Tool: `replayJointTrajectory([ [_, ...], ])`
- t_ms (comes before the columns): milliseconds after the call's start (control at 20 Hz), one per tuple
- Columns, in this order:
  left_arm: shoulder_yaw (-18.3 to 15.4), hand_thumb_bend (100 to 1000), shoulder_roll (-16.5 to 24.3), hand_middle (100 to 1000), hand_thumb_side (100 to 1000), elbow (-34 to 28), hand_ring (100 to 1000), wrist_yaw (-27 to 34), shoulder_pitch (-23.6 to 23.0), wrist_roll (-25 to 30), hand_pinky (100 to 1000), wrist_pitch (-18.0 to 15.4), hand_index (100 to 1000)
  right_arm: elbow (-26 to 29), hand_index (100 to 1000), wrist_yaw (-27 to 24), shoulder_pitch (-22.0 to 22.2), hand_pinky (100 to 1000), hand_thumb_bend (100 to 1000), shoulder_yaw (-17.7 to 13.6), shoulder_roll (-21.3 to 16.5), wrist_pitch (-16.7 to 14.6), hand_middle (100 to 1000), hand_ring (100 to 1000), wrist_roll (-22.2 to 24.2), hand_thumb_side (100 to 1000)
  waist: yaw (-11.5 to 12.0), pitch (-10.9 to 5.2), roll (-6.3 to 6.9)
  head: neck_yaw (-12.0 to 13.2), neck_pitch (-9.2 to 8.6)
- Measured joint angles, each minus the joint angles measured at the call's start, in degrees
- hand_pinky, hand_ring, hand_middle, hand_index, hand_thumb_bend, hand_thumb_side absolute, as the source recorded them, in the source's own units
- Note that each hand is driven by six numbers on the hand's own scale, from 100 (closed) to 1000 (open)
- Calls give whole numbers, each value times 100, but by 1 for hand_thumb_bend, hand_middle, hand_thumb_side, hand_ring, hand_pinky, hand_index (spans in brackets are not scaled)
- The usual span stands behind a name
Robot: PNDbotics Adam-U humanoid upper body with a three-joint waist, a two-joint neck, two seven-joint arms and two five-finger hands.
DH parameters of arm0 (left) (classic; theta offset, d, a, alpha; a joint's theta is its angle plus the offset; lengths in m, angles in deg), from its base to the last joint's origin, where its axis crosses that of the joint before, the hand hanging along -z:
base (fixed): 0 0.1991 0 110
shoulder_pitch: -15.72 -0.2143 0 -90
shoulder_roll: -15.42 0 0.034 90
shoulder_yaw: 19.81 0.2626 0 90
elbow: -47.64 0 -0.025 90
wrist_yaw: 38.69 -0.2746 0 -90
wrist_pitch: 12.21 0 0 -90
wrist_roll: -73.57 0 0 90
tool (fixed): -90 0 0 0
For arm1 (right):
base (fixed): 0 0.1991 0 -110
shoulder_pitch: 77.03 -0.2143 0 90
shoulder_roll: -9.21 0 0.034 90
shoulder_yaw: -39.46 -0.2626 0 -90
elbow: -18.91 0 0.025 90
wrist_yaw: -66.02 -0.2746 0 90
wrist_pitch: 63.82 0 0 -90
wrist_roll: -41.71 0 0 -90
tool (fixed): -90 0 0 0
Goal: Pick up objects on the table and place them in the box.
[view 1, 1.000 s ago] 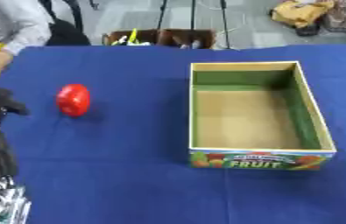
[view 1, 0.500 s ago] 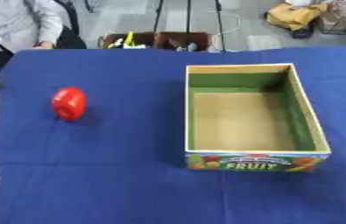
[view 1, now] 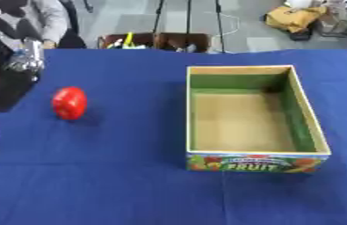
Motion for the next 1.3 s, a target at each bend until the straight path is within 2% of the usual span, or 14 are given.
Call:
replayJointTrajectory([
  [150,119,100,172,677,885,298,551,-121,261,724,377,39,864,0,530,0,5,434,100,4,0,-12,388,458,12,884,-10,1,3,-26,-27],
  [250,197,100,259,703,853,538,568,17,395,1054,396,53,885,0,530,4,25,434,100,12,0,-14,388,458,15,884,-31,1,12,-54,-50],
  [350,273,100,357,727,867,794,581,243,482,1267,410,78,905,0,530,19,49,434,100,19,0,-18,388,458,18,884,-39,1,21,-78,-68],
  [450,356,100,469,773,924,1054,634,410,562,1458,472,109,946,0,530,26,49,434,100,26,0,-20,388,458,21,885,-46,1,24,-102,-99],
  [650,522,109,666,829,977,1523,758,383,732,1947,595,171,963,0,530,29,50,434,100,35,-1,-26,387,459,32,885,-77,1,44,-116,-120],
  [800,557,187,706,846,983,1711,794,248,792,2277,633,226,976,0,530,32,52,434,100,36,-1,-26,387,459,45,885,-86,1,46,-116,-127],
  [1000,559,217,709,886,983,1839,824,146,799,2582,668,305,988,0,530,33,53,434,100,36,-1,-24,386,459,46,887,-89,1,55,-116,-127],
  [1150,559,243,709,896,958,1986,835,134,823,2771,675,382,981,0,529,36,54,434,100,36,-1,-21,385,459,49,885,-104,1,66,-115,-129],
  [1300,559,334,710,900,889,2170,840,160,888,2929,682,435,987,0,529,43,59,434,100,36,-1,-20,384,459,51,886,-113,1,70,-111,-130],
])
